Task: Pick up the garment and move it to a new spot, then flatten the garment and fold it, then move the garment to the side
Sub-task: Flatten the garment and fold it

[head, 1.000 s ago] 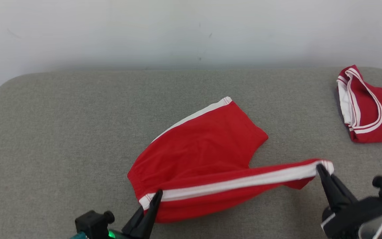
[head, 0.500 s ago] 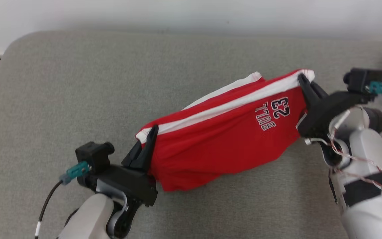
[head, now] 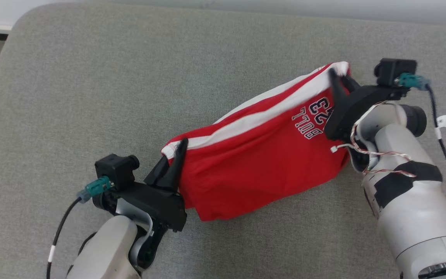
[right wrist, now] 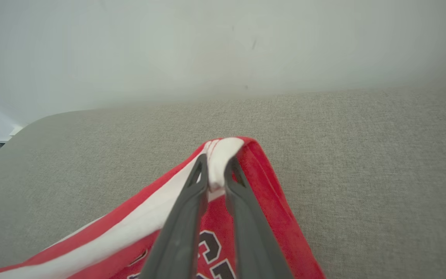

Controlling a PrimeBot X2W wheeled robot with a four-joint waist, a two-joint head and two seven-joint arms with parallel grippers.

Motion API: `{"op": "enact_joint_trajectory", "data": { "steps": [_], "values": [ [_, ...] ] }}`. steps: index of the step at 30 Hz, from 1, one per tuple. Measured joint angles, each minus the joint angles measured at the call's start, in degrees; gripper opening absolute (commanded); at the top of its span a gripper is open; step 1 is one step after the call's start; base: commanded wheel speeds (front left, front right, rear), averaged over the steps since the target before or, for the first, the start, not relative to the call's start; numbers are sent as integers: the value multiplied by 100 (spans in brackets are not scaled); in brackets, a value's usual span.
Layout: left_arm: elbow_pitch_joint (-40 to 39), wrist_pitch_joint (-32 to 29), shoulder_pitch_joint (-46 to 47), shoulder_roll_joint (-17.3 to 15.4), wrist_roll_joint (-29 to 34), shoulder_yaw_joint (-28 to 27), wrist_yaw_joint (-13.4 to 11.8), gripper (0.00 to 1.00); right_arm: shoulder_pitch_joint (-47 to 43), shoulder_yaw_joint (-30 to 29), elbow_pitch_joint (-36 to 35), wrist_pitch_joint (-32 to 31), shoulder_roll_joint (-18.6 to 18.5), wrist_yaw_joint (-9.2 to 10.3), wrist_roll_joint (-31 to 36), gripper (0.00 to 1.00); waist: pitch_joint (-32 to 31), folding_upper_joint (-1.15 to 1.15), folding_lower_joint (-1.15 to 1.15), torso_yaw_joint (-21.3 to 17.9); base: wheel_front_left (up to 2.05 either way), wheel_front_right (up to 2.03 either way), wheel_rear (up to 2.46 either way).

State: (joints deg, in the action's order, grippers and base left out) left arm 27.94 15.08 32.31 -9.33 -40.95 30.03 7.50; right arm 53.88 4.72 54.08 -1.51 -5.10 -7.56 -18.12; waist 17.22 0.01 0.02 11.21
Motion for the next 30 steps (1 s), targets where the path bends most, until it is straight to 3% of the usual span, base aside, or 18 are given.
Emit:
{"op": "enact_joint_trajectory", "data": {
  "steps": [11, 18, 25, 30],
  "values": [
    [-188, 0, -816, -56, 671, -311, 0, 100, -394, 1092, 420, 365, -483, 0, -342, 100, -529, -1, -3, -49, 0, 0, 0],
    [-1009, 0, -1605, -120, 1436, -1373, -29, 100, -624, 1407, 575, 390, -996, 0, -670, 100, -774, -2, -3, 20, 0, 0, 0],
    [-1937, 0, -2095, 204, 2192, -2648, -41, 100, -628, 1433, 1002, 449, -1100, 0, -780, 100, -616, -1, -3, 216, 0, 0, 0],
    [-2119, 0, -2292, 424, 2430, -3111, -18, 100, -562, 1423, 1317, 508, -1059, 0, -790, 100, -488, -1, -3, 353, 0, 0, 0]
  ]
}}
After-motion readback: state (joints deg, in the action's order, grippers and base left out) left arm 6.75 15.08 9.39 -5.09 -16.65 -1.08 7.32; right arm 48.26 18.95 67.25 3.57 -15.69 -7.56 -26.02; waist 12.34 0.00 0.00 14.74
